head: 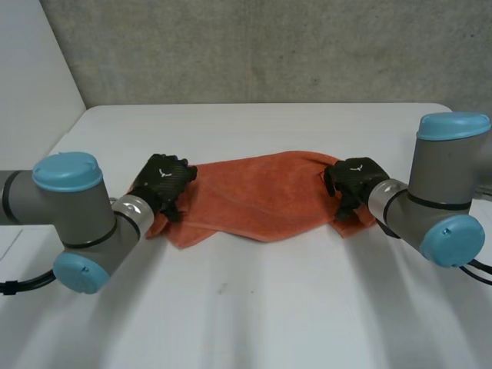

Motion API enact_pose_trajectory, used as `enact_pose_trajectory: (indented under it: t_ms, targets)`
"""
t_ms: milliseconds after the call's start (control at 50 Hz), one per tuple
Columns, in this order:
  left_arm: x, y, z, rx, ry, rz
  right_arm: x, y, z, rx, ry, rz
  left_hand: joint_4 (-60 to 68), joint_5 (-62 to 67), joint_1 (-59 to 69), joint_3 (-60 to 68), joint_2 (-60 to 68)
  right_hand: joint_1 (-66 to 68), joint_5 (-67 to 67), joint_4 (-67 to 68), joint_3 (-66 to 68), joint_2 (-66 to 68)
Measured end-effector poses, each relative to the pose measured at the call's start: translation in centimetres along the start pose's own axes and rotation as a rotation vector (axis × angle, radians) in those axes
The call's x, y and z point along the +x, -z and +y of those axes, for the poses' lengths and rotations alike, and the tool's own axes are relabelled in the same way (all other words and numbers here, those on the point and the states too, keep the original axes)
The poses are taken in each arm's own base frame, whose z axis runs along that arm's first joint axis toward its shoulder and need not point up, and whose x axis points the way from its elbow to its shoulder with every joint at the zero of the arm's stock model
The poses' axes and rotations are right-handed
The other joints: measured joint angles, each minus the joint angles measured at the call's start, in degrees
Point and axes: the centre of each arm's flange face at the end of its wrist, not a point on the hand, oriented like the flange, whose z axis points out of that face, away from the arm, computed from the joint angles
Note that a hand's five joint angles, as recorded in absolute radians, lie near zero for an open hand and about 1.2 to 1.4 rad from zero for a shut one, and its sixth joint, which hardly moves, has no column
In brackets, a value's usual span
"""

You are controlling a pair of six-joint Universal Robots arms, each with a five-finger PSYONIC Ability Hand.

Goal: Fold the laundry.

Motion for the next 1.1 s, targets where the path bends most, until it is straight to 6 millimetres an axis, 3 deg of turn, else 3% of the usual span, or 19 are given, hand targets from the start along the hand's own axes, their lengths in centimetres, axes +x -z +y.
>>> enact_pose_trajectory:
  t_ms: [100, 120, 140, 180, 220, 400, 420, 540, 640, 700, 720, 800, 840, 940, 1100]
  targets:
    - [-0.2, -1.0, 0.6, -0.002, -0.005, -0.007, -0.2, 0.7, 0.5, -0.022, -0.005, -0.006, 7.4, 7.1, 8.2, 7.6, 7.6, -3.2, -4.2, -4.0, -3.5, -3.2]
    - [-0.2, -1.2, 0.6, -0.002, -0.007, -0.01, -0.3, 0.8, 0.7, -0.027, -0.006, -0.007, 13.3, 12.8, 14.7, 13.7, 13.8, -3.2, -4.2, -4.0, -3.5, -3.2]
    - [-0.3, -1.3, 0.7, -0.001, -0.009, -0.012, -0.3, 0.9, 0.7, -0.031, -0.007, -0.009, 13.3, 12.8, 14.7, 13.7, 13.8, -8.6, -11.0, -10.6, -10.1, -10.3]
    - [-0.5, -1.6, 0.7, 0.001, -0.019, -0.02, -0.5, 1.2, 1.1, -0.045, -0.01, -0.014, 32.2, 31.5, 34.3, 32.1, 32.3, -10.7, -13.6, -13.2, -12.6, -12.6]
    - [-0.6, -1.6, 0.5, 0.004, -0.032, -0.026, -0.7, 1.5, 1.4, -0.055, -0.012, -0.019, 39.0, 38.1, 39.5, 38.7, 39.3, -12.1, -15.4, -15.0, -14.3, -13.8]
    - [-1.7, -0.8, -1.5, 0.022, -0.093, -0.085, -1.2, 2.8, 2.4, -0.097, -0.035, -0.033, 42.3, 39.2, 39.5, 41.9, 42.1, -15.2, -19.6, -18.8, -17.7, -15.9]
    - [-2.2, 0.0, -2.6, 0.033, -0.1, -0.104, -1.3, 3.3, 2.6, -0.104, -0.057, -0.033, 42.3, 39.2, 39.5, 41.9, 42.1, -15.2, -19.6, -18.8, -17.7, -15.9]
    - [-3.1, 1.9, -5.1, 0.062, -0.103, -0.133, -1.5, 4.3, 2.5, -0.106, -0.143, -0.036, 42.3, 39.2, 39.5, 41.9, 42.2, -15.2, -19.6, -18.8, -17.7, -15.9]
    - [-4.3, 5.7, -9.8, 0.143, -0.111, -0.168, -2.3, 5.0, 1.9, -0.075, -0.302, -0.061, 42.4, 39.2, 39.5, 42.1, 42.2, -15.2, -19.6, -18.8, -17.7, -15.9]
    - [-4.5, 7.4, -11.5, 0.183, -0.111, -0.179, -3.1, 5.1, 1.4, -0.045, -0.364, -0.077, 42.4, 39.2, 39.5, 42.1, 42.2, -15.2, -19.6, -18.8, -17.7, -15.9]
    - [-4.7, 9.1, -13.4, 0.232, -0.108, -0.191, -3.9, 5.1, 0.9, -0.013, -0.405, -0.093, 42.4, 39.2, 39.5, 42.1, 42.2, -15.2, -19.6, -18.8, -17.7, -15.9]
    - [-4.8, 10.7, -15.2, 0.284, -0.096, -0.2, -5.0, 5.0, 0.3, 0.022, -0.443, -0.111, 42.4, 39.2, 39.5, 42.1, 42.3, -15.2, -19.6, -18.8, -17.7, -15.9]
    - [-4.8, 12.5, -17.0, 0.344, -0.073, -0.205, -6.6, 4.9, -0.3, 0.066, -0.479, -0.13, 42.4, 39.2, 39.5, 42.1, 42.3, -15.2, -19.6, -18.8, -17.7, -15.9]
    - [-4.6, 14.8, -19.1, 0.41, -0.043, -0.201, -8.7, 4.0, -1.0, 0.128, -0.486, -0.127, 42.4, 39.2, 39.5, 42.1, 42.3, -15.2, -19.6, -18.8, -17.7, -15.9]
    - [-4.1, 16.3, -20.4, 0.456, -0.026, -0.187, -10.9, 1.8, -1.0, 0.152, -0.464, -0.115, 42.4, 39.2, 39.5, 42.1, 42.3, -13.5, -17.0, -16.5, -15.8, -15.5]
